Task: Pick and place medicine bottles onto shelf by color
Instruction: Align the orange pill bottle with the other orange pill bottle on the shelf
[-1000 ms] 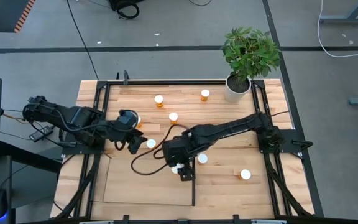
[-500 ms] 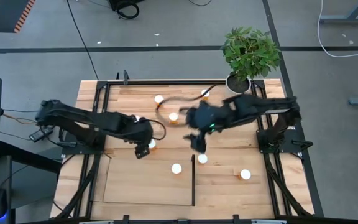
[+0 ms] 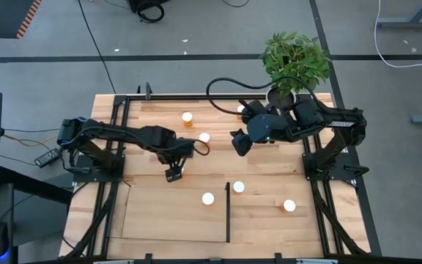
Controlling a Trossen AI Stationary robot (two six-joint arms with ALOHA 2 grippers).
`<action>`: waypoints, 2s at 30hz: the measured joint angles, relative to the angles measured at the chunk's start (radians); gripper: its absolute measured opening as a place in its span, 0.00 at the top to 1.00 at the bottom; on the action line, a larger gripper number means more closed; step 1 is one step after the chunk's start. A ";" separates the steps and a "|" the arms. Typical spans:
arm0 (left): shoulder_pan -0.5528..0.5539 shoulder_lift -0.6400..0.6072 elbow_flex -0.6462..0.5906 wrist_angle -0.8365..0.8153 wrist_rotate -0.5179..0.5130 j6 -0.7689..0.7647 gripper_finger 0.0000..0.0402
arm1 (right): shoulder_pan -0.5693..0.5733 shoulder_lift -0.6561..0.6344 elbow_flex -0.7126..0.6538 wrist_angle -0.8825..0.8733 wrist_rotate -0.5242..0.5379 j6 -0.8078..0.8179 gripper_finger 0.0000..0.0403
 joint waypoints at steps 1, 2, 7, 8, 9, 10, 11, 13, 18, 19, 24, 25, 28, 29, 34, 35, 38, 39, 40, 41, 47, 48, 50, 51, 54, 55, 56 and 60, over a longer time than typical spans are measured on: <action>-0.005 0.000 0.000 -0.004 0.000 0.028 0.19 | 0.000 0.000 0.000 -0.004 0.000 0.015 0.26; -0.009 0.000 -0.001 0.000 0.000 0.056 0.18 | 0.001 0.000 0.000 -0.009 0.000 0.027 0.26; -0.007 0.017 -0.008 0.024 -0.003 0.110 0.16 | 0.005 0.000 0.000 -0.016 0.000 0.062 0.26; -0.006 0.023 -0.008 0.025 -0.003 0.113 0.16 | 0.007 0.000 0.000 -0.021 0.000 0.069 0.26; -0.006 0.031 -0.008 0.024 -0.004 0.124 0.16 | 0.008 0.000 0.000 -0.027 0.000 0.074 0.26; -0.007 0.037 -0.008 0.023 -0.004 0.135 0.16 | 0.008 0.000 0.000 -0.031 0.000 0.079 0.26; -0.008 0.044 -0.008 0.024 -0.004 0.147 0.16 | 0.008 0.000 0.000 -0.035 0.000 0.084 0.26; -0.010 0.060 -0.008 0.029 -0.009 0.159 0.16 | 0.008 0.000 0.000 -0.045 0.000 0.089 0.26; -0.010 0.117 -0.008 0.033 -0.015 0.193 0.16 | 0.008 0.000 0.000 -0.055 0.000 0.093 0.26; -0.010 0.128 -0.008 0.032 -0.015 0.199 0.16 | 0.008 0.000 0.000 -0.055 0.000 0.093 0.26; -0.015 0.166 -0.008 0.050 -0.014 0.205 0.16 | 0.008 0.001 0.000 -0.056 0.000 0.093 0.26; -0.015 0.175 -0.008 0.053 -0.013 0.206 0.16 | 0.008 0.001 0.000 -0.057 0.000 0.093 0.26; -0.014 0.201 -0.008 0.057 -0.015 0.211 0.16 | 0.008 0.001 0.000 -0.058 0.000 0.090 0.26; -0.014 0.208 -0.008 0.058 -0.015 0.220 0.16 | 0.008 0.001 0.000 -0.058 0.000 0.089 0.26; -0.015 0.236 -0.008 0.072 -0.015 0.230 0.16 | 0.008 0.001 0.000 -0.063 -0.001 0.089 0.26; -0.015 0.240 -0.008 0.083 -0.015 0.231 0.16 | 0.008 0.001 0.000 -0.065 -0.001 0.086 0.26; -0.014 0.240 -0.008 0.100 -0.015 0.231 0.17 | 0.009 0.001 0.000 -0.066 -0.005 0.085 0.26; -0.014 0.240 -0.008 0.107 -0.015 0.231 0.18 | 0.009 0.002 0.000 -0.069 -0.007 0.085 0.26; -0.014 0.240 -0.008 0.108 -0.015 0.231 0.19 | 0.009 0.001 0.000 -0.076 -0.007 0.085 0.26; -0.014 0.240 -0.008 0.104 -0.015 0.232 0.20 | 0.009 0.002 0.000 -0.082 -0.008 0.085 0.26; -0.016 0.240 -0.008 0.104 -0.013 0.233 0.33 | 0.009 0.002 0.000 -0.103 -0.015 0.085 0.26; -0.016 0.240 -0.008 0.104 -0.013 0.232 0.36 | 0.009 0.002 0.000 -0.103 -0.015 0.083 0.26; -0.016 0.240 -0.008 0.103 -0.013 0.229 0.41 | 0.009 0.002 0.000 -0.103 -0.015 0.074 0.26; -0.016 0.240 -0.008 0.102 -0.013 0.225 0.43 | 0.009 0.002 0.000 -0.103 -0.015 0.070 0.26; -0.016 0.240 -0.008 0.094 -0.013 0.210 0.48 | 0.009 0.002 0.000 -0.103 -0.015 0.062 0.26; -0.016 0.240 -0.008 0.086 -0.012 0.204 0.48 | 0.009 0.002 0.000 -0.103 -0.015 0.058 0.26; -0.016 0.240 -0.008 0.076 -0.009 0.201 0.48 | 0.009 0.002 0.000 -0.103 -0.015 0.054 0.26; -0.016 0.240 0.021 0.021 -0.008 0.198 0.43 | 0.009 0.002 0.000 -0.103 -0.015 0.038 0.26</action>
